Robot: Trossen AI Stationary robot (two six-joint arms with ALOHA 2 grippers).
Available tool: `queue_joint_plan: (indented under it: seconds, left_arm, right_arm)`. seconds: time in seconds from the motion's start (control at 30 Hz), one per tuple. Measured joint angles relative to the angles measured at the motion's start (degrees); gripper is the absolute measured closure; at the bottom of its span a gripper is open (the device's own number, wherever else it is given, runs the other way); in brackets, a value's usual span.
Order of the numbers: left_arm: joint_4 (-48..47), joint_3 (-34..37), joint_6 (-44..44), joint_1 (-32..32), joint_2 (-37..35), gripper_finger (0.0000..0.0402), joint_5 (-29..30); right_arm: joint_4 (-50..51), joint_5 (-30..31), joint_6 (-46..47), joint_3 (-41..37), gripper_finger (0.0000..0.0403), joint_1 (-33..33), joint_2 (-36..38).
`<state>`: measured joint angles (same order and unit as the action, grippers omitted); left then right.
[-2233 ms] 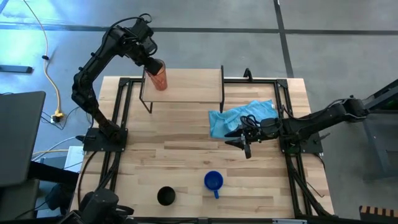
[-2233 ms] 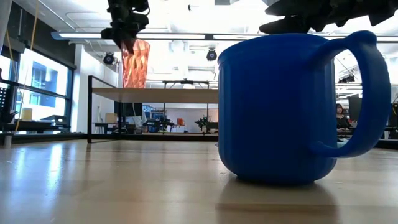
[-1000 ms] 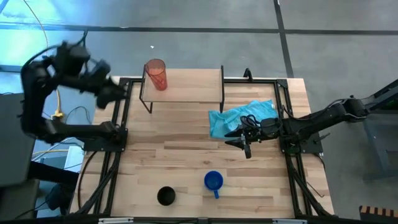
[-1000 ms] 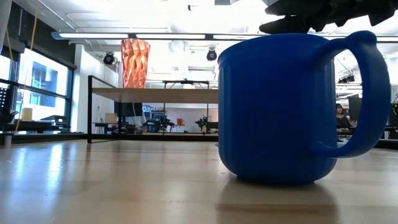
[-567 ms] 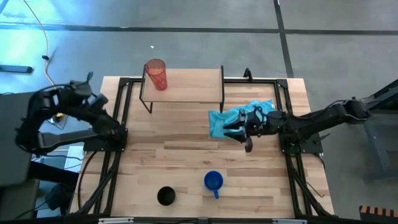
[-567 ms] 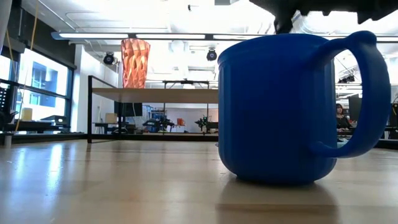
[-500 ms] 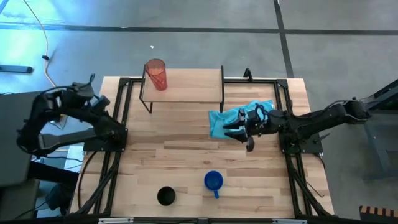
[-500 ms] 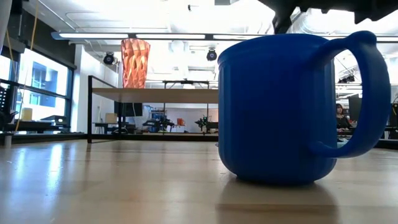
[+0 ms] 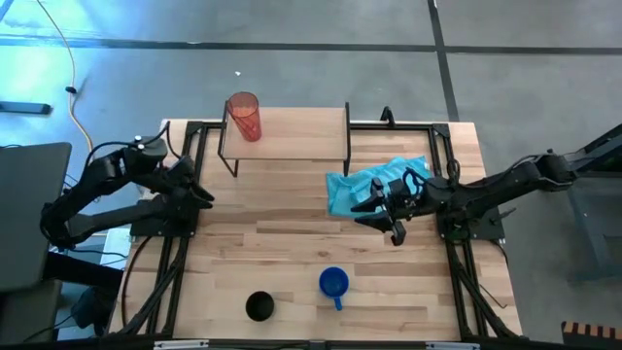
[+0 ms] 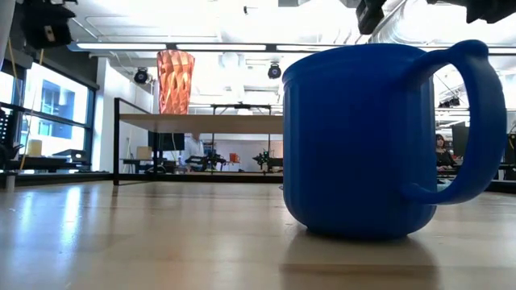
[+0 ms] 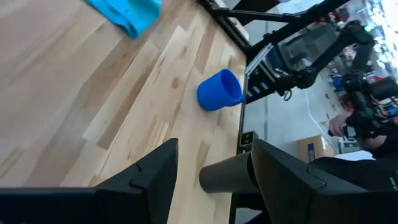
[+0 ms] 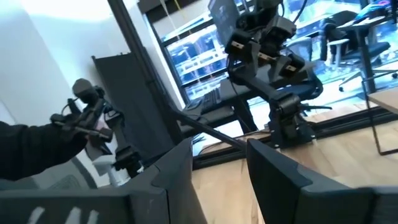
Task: Stack small to large cups/mugs on shelf
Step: Put the black cup on the shelf
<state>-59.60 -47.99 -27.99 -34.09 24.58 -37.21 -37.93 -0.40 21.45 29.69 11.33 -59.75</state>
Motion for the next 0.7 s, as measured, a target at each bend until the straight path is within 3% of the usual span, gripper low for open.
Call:
queue_joint_plan:
  seconds: [0.47,0.7]
  left_arm:
    - [7.89,0.98,-4.02,0.37,0.2,0.0209,-6.03]
    - [13.15,0.98,-9.3,9.59,1.3,0.0209,-0.94]
  right_arm:
    - [2.62,3.01,-2.39,0.0,0.0258,-0.88,0.0]
    - [3.31,3.19,-2.5,0.0,0.0258,-2.43,0.0]
